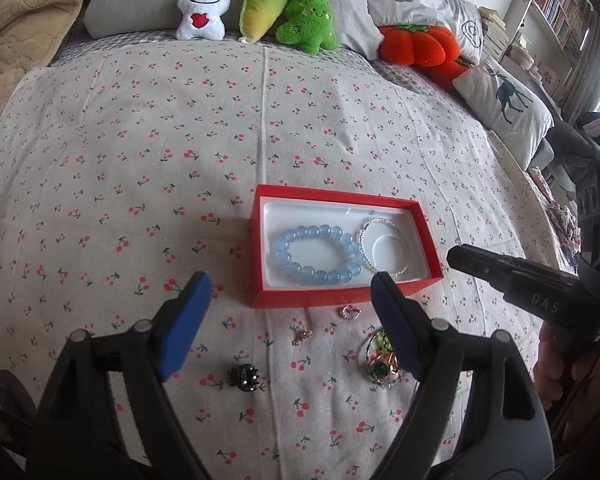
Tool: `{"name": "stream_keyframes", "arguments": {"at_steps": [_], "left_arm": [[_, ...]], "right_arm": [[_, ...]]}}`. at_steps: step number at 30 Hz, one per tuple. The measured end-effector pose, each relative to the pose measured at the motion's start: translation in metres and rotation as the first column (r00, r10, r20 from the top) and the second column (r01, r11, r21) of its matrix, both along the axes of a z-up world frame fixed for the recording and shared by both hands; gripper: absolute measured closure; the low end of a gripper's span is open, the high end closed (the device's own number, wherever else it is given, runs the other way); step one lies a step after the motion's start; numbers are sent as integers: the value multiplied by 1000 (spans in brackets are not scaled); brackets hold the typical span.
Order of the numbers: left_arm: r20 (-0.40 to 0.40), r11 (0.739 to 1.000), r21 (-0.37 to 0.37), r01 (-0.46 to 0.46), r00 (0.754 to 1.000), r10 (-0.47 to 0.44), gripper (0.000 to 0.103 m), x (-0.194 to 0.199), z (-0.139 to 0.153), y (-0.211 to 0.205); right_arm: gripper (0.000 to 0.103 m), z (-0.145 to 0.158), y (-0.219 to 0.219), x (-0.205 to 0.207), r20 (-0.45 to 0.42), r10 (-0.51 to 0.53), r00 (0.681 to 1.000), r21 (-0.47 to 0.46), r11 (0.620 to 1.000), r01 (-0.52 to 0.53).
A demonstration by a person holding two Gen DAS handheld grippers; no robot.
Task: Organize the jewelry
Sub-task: 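Withdraw both open tools back toward the remaining jewelry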
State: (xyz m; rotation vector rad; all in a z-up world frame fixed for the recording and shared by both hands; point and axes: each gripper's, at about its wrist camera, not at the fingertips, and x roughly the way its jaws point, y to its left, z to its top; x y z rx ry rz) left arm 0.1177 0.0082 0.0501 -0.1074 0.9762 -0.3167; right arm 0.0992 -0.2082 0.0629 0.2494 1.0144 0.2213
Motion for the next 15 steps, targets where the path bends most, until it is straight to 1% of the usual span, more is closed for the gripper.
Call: {"name": "stream_keyframes", "arguments": {"at_steps": [3,4,5,6,7,9,12,15], "left_arm": [[-45,999,23,-22,999,23,18,-8,-9,11],[-58,999,26,-26,998,28,17,-10,-12,15],[-69,999,28,-29,997,31,17,-12,-15,19],[-78,999,30,-31,996,34,16,-15,-19,22],[-85,999,33,-35,996,37,14,-17,-23,26],[-94,998,42,-40,995,44,13,-23,-32,33],[-90,996,67,-51,994,57,12,-31,-49,43],[-88,995,97,-33,995,42,12,-37,-66,45]], "right_arm": [[79,-1,1,-12,-3,14,1000,-22,1000,-14],[67,-2,2,-16,-5,16,1000,-24,1000,-16],[42,-3,1,-20,-6,16,1000,-23,1000,-16],[31,-3,1,-25,0,13,1000,-19,1000,-13],[25,-3,1,-29,11,11,1000,-18,1000,-11],[24,-3,2,-36,12,22,1000,-34,999,-22],[21,-9,1,-45,12,23,1000,-52,998,-22],[20,-20,2,-54,12,32,999,-107,994,-31]]}}
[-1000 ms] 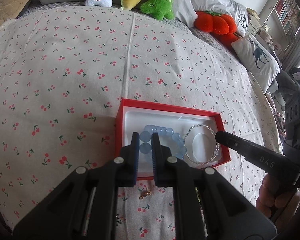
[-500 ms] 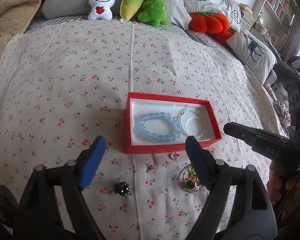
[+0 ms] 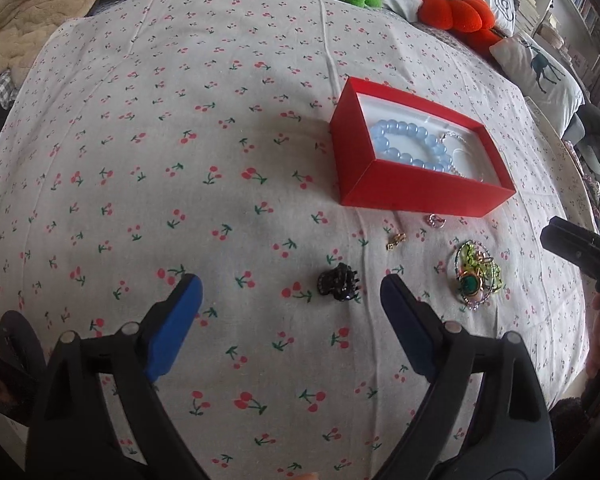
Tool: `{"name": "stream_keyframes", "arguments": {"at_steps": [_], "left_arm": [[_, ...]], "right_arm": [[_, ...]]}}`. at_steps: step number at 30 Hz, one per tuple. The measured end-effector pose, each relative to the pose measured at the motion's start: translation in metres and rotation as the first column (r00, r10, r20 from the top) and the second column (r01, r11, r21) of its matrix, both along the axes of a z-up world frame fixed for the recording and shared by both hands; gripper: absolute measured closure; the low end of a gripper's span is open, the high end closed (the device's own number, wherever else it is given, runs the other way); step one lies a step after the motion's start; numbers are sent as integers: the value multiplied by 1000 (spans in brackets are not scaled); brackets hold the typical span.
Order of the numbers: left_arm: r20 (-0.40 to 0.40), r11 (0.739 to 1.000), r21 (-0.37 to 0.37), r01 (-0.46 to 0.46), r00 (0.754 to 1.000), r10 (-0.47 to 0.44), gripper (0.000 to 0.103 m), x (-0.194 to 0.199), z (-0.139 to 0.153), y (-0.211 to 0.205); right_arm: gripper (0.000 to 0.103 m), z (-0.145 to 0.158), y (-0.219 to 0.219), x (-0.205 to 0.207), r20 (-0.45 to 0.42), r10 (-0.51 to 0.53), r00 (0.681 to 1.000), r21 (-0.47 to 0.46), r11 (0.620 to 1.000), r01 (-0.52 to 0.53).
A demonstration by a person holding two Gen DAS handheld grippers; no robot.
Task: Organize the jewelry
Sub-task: 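Withdraw both open tools back toward the remaining jewelry, then grasp the black claw hair clip with the left tool while the right tool grasps the green-and-silver bead bracelet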
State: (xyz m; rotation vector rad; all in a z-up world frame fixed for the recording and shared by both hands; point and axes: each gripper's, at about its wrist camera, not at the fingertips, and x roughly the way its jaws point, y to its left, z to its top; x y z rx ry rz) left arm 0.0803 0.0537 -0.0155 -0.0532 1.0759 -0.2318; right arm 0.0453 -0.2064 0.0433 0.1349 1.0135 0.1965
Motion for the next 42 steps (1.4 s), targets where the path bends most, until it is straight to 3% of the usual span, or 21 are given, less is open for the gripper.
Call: {"name": "stream_keyframes", "arguments": {"at_steps": [5,10,14,16,20,25,34,42], "left_arm": [[36,996,32,79,996,-81,12,-13,-15,-5],[74,986,61,157,984,-161,12,-19,-23,-15],[82,978,0,210,974,-209,15,-17,-21,-21],[89,974,0,225,970,-224,29,-14,-21,-26],[103,975,40,217,970,-220,42,-9,-22,-30],[106,975,55,216,970,-221,78,-6,-22,-31],[86,980,44,192,977,-195,80,-4,-16,-24],[74,979,35,198,977,-201,80,-5,-16,-20]], "right_arm": [[20,-26,3,-11,-16,40,999,-97,994,-42],[20,-47,-5,-19,-61,64,996,-110,991,-71],[20,-52,-13,-17,-87,42,995,-90,995,-50],[20,-51,-14,-14,-92,38,995,-76,996,-45],[20,-48,-7,-11,-88,55,995,-67,996,-61],[20,-52,11,-10,-102,103,989,-64,992,-110],[20,-58,50,-8,-91,228,969,-136,962,-239],[20,-75,76,6,-114,264,958,-199,938,-282]]}}
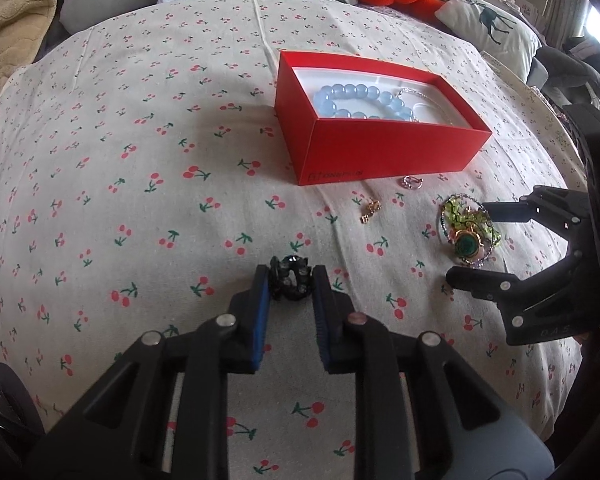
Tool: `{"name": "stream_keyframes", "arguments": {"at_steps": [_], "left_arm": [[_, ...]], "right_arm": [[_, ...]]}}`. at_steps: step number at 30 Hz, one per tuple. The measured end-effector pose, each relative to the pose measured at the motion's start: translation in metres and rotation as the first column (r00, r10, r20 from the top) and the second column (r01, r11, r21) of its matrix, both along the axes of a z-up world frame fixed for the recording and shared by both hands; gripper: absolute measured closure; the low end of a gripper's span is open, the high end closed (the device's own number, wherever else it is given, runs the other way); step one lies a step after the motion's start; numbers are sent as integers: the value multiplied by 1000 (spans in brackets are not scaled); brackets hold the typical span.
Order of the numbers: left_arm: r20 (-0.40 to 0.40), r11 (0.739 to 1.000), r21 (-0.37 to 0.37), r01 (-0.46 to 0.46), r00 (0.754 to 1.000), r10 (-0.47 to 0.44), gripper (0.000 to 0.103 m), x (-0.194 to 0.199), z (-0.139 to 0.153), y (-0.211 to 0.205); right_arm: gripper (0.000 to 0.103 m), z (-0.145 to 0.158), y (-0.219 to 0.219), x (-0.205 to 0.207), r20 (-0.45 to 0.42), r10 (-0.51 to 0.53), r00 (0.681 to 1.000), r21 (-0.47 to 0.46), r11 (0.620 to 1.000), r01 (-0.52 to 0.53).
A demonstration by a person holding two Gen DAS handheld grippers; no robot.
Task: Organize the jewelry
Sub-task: 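Grasp the black claw hair clip with the left tool while the right tool grasps the green-and-silver bead bracelet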
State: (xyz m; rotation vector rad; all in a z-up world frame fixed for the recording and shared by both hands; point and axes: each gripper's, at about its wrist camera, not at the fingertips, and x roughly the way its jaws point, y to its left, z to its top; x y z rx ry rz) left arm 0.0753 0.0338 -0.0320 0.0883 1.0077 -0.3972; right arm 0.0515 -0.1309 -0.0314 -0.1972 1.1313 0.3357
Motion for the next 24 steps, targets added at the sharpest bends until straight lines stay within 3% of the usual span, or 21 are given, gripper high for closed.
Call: {"name": "stream_keyframes", "arguments": {"at_steps": [6,13,24], "left_arm": [[-6,1000,0,6,1000,-6,80,-1,0,-1],[-9,1000,2,6,1000,-6,80,0,0,-1],[4,1000,1,14,1000,-14,80,-3,5,-9]], "right_arm": [[22,-1,3,10,27,3,1000,-13,1000,-3],[44,3,-1,14,25,2,1000,2,1000,-2],[56,14,-10,11,25,-4,1000,49,999,3]]}}
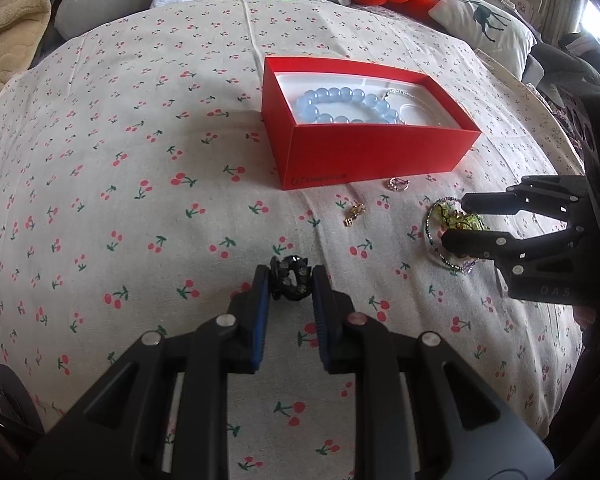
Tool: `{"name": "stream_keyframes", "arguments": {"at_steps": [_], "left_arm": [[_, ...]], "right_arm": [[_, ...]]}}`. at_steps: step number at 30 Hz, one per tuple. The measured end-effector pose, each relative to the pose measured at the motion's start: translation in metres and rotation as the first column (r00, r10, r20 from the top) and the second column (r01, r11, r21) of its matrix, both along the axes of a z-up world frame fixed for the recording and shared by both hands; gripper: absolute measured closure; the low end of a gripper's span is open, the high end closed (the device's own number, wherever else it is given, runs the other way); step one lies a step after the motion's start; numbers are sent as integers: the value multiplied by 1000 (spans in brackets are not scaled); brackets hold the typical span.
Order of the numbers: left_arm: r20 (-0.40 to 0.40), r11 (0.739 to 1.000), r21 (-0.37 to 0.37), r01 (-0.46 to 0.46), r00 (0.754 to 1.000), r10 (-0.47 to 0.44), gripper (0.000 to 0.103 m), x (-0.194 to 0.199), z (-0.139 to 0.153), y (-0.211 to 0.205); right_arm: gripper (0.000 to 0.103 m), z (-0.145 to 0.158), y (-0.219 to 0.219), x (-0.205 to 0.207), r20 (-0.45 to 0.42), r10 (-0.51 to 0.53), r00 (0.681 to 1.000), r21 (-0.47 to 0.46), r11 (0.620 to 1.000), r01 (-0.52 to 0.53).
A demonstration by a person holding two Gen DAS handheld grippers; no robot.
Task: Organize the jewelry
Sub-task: 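Grasp the black claw hair clip with the left tool while the right tool grasps the green-and-silver bead bracelet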
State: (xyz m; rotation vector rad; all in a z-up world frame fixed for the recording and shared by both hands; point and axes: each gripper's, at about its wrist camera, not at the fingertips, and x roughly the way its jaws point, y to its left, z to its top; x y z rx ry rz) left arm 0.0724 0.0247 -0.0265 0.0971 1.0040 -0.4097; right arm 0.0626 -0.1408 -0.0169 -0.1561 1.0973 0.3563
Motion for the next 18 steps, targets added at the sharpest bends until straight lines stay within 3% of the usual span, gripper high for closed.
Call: {"name": "stream_keyframes", "arguments": {"at_steps": [9,10,11,13,18], "left_arm": [[-4,1000,-4,-1,1000,1,80,-1,1,-3],[-4,1000,-3,-1,1000,1,80,-1,0,-3],[-4,1000,-2,-2,1000,2,80,-1,0,-4],[-8,1000,-3,-3,1000,3,80,-1,0,-3],[-20,1000,-6,-1,1000,1,80,0,-1,-4]], "right_arm": [[56,21,-20,4,14,-49,999,101,994,47],[58,23,-25,6,15,-64,998,108,992,62],[68,24,-29,8,13,-79,997,113,991,77],[77,23,-36,13,-8,-108,994,118,987,108],[84,7,-45,21,-121,-130,984,186,971,151]]}}
